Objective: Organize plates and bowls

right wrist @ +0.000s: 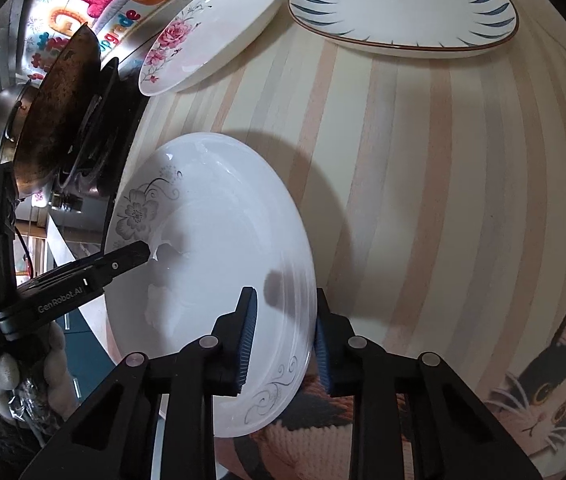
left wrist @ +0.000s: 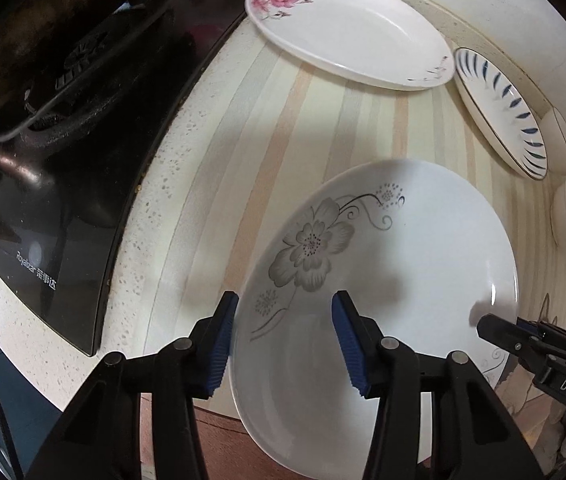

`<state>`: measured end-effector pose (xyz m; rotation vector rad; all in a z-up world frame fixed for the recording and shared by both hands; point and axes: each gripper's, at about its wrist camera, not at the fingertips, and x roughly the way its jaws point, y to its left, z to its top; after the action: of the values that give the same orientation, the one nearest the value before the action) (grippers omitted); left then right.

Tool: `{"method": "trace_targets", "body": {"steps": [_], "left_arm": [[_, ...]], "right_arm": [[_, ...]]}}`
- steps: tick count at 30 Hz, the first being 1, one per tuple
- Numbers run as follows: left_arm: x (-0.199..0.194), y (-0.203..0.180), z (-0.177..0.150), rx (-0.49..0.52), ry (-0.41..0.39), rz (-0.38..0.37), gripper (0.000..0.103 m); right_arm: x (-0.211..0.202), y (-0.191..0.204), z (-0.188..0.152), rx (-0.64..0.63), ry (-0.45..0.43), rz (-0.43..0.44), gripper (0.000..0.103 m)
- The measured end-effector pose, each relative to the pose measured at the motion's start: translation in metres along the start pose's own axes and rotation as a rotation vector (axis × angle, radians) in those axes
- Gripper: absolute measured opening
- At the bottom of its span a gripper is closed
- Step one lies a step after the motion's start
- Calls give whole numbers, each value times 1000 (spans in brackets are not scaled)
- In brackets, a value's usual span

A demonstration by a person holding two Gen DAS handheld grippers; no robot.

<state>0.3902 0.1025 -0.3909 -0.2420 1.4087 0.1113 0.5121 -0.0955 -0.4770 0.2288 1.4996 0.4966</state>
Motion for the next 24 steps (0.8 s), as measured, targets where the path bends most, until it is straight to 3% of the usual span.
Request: {"method": "trace_targets", "body": {"steps": [12, 24], "left_arm": [[-20, -46, -7, 71, -15, -22, 45], [-12, -117, -13, 196, 25, -71, 45]], "right_arm": [[-43, -32, -15, 43, -32, 13, 29], [-95, -103, -42, 177, -72, -8, 29]]}}
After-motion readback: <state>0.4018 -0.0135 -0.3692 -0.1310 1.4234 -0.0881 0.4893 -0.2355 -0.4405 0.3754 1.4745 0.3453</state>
